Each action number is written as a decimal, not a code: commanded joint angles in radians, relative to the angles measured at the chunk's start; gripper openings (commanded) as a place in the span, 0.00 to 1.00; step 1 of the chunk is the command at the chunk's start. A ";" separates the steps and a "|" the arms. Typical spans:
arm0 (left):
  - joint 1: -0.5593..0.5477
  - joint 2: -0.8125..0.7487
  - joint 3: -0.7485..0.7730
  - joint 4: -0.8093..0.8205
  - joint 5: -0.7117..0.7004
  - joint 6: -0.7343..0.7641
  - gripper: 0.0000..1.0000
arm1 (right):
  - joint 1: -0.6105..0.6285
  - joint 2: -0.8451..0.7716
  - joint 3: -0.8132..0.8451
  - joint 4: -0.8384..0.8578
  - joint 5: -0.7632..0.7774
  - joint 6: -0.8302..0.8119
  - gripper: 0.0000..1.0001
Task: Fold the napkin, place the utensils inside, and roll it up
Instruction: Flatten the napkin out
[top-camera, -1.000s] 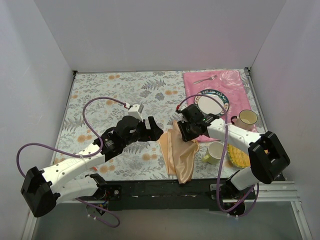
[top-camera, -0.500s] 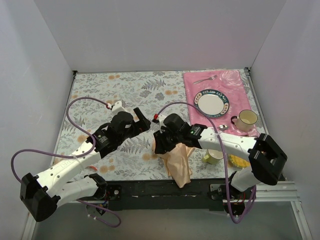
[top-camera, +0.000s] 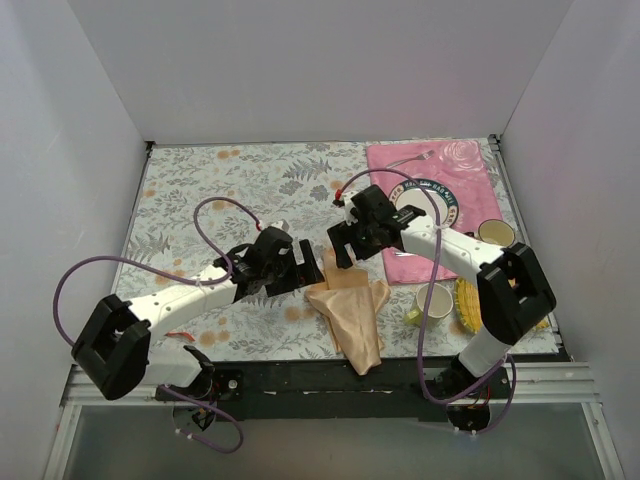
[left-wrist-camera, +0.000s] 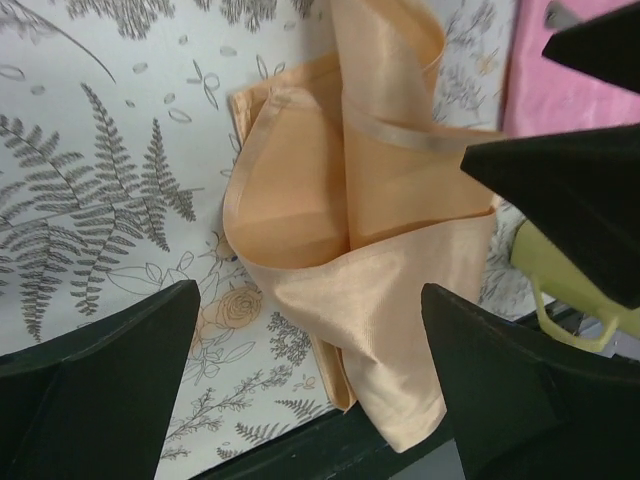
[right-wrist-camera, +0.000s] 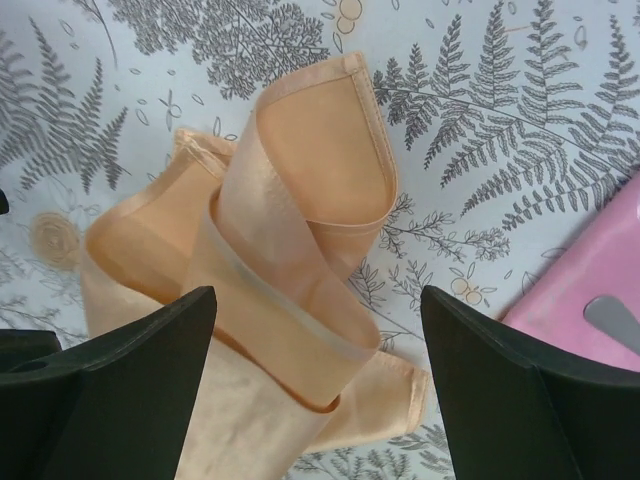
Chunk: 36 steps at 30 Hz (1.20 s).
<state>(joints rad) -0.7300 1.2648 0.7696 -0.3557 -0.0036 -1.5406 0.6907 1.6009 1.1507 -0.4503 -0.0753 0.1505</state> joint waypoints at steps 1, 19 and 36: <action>-0.012 0.031 -0.052 0.095 0.166 -0.018 0.92 | -0.008 0.072 0.057 -0.057 -0.131 -0.135 0.84; 0.050 0.071 -0.121 0.247 0.129 -0.049 0.16 | 0.004 0.083 0.046 -0.017 -0.169 -0.085 0.01; 0.480 0.093 0.737 0.026 -0.211 0.298 0.00 | -0.192 0.212 1.030 -0.058 -0.149 0.046 0.01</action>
<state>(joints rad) -0.2787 1.4425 1.4143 -0.2386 -0.0505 -1.3605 0.5228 2.0396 2.3192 -0.6392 -0.2047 0.1440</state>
